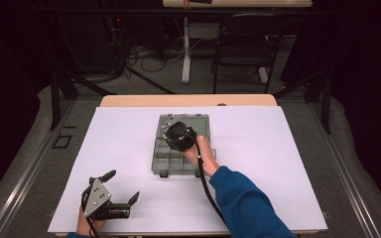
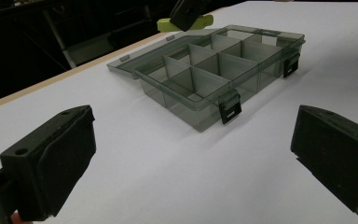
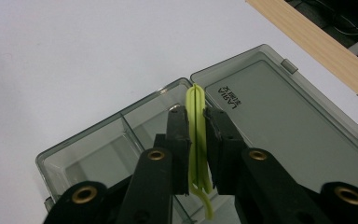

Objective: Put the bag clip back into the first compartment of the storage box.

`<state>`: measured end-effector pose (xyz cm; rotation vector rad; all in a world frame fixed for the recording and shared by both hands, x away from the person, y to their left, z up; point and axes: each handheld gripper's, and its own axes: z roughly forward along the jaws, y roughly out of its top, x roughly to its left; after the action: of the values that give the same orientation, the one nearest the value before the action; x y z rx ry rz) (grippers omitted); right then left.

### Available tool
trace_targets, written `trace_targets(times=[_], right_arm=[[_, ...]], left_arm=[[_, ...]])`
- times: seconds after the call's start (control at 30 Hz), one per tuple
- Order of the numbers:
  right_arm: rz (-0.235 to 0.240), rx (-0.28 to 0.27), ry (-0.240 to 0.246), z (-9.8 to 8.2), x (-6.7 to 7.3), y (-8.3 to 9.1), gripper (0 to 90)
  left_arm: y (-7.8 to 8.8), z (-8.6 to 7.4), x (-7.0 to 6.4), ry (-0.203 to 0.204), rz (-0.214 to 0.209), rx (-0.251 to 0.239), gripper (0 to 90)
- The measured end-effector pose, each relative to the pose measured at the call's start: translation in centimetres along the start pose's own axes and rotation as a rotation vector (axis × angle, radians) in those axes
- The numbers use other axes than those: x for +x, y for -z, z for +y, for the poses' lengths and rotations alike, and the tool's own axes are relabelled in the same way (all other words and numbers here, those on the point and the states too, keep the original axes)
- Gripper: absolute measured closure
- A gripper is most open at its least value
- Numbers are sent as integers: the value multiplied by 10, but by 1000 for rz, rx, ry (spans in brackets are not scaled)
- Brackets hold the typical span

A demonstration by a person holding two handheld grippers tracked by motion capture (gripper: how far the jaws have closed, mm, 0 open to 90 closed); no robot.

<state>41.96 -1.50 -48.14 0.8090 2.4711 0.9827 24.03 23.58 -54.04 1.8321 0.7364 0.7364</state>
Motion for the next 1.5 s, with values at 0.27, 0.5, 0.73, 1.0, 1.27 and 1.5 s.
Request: trace_targets(times=[0.27, 0.5, 0.73, 1.0, 1.27, 1.5], right_arm=[[-3, 18, -8, 1, -1, -5, 803], [-1, 27, -17, 4, -3, -8, 803], [3, 37, -21, 10, -1, -10, 803], [11, 49, -24, 16, 3, -14, 803], [16, 61, -27, 21, 5, -17, 803], [23, 79, -44, 23, 6, -21, 803]], left_arm=[[0, 0, 0, 4, 1, -2, 1], [0, 0, 0, 4, 1, -2, 1], [1, 0, 0, 3, 2, -2, 1], [1, 0, 0, 5, 1, -4, 1], [1, 0, 0, 5, 2, -4, 1], [1, 0, 0, 5, 4, -7, 1]])
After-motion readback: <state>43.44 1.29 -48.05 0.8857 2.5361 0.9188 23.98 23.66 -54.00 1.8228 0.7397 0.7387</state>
